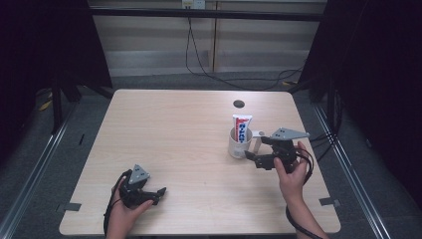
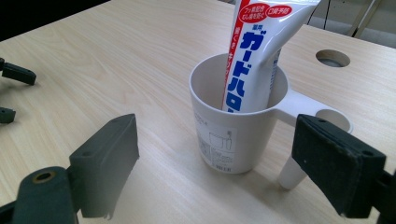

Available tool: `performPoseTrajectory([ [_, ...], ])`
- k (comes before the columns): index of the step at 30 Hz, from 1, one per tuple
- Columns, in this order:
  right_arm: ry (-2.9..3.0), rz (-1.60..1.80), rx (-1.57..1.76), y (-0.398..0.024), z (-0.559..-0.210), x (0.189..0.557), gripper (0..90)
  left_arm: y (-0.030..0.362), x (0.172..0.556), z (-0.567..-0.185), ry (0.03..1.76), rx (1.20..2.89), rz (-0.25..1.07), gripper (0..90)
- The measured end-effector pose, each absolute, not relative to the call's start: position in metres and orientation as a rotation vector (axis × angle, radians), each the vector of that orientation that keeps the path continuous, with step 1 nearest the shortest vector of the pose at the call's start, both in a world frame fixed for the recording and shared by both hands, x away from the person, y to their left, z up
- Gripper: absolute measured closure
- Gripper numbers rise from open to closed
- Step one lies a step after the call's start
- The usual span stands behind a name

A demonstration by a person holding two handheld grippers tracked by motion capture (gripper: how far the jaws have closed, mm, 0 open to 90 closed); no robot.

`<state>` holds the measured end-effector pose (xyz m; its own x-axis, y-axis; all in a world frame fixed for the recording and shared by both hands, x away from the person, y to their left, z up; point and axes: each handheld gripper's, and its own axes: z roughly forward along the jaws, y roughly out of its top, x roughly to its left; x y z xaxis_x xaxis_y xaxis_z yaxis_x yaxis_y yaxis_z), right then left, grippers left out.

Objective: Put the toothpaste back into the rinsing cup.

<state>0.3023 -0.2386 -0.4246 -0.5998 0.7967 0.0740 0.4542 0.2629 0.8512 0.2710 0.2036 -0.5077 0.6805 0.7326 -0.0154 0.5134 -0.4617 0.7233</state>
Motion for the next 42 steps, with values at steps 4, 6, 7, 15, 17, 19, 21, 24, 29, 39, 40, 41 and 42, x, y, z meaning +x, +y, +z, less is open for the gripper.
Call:
performPoseTrajectory([
  [4, 2.182, 1.288, 1.135, -0.238, -0.424, 0.299, 14.0, 0.204, 0.271, -0.508, 0.951, 2.167, 0.389, 16.3],
  [6, 2.184, 1.29, 1.128, -0.238, -0.424, 0.298, 14.0, 0.204, 0.271, -0.508, 0.952, 2.167, 0.388, 16.3],
  [7, 2.19, 1.291, 1.132, -0.238, -0.425, 0.297, 14.0, 0.204, 0.271, -0.508, 0.952, 2.167, 0.388, 16.3],
  [15, 2.23, 1.3, 1.121, -0.244, -0.432, 0.29, 14.0, 0.204, 0.271, -0.508, 0.951, 2.165, 0.387, 16.3],
  [17, 2.24, 1.29, 1.12, -0.245, -0.434, 0.288, 14.1, 0.204, 0.271, -0.508, 0.952, 2.167, 0.388, 16.3],
  [19, 2.243, 1.288, 1.124, -0.247, -0.436, 0.286, 14.1, 0.204, 0.271, -0.508, 0.951, 2.166, 0.387, 16.3],
  [21, 2.25, 1.288, 1.121, -0.249, -0.437, 0.283, 14.1, 0.204, 0.271, -0.508, 0.951, 2.165, 0.387, 16.3],
  [24, 2.257, 1.287, 1.12, -0.25, -0.438, 0.281, 14.1, 0.204, 0.271, -0.508, 0.953, 2.167, 0.388, 16.3],
  [29, 2.277, 1.282, 1.117, -0.253, -0.442, 0.279, 14.1, 0.204, 0.271, -0.508, 0.952, 2.166, 0.388, 16.3],
  [39, 2.284, 1.29, 1.133, -0.262, -0.452, 0.272, 14.1, 0.204, 0.271, -0.508, 0.955, 2.162, 0.388, 16.3],
  [40, 2.29, 1.289, 1.135, -0.263, -0.454, 0.271, 14.3, 0.204, 0.271, -0.508, 0.952, 2.166, 0.388, 16.3],
  [41, 2.29, 1.289, 1.135, -0.263, -0.454, 0.271, 14.3, 0.204, 0.271, -0.508, 0.952, 2.166, 0.388, 16.3],
  [42, 2.294, 1.3, 1.138, -0.265, -0.455, 0.269, 14.1, 0.204, 0.271, -0.508, 0.953, 2.166, 0.387, 16.3],
])
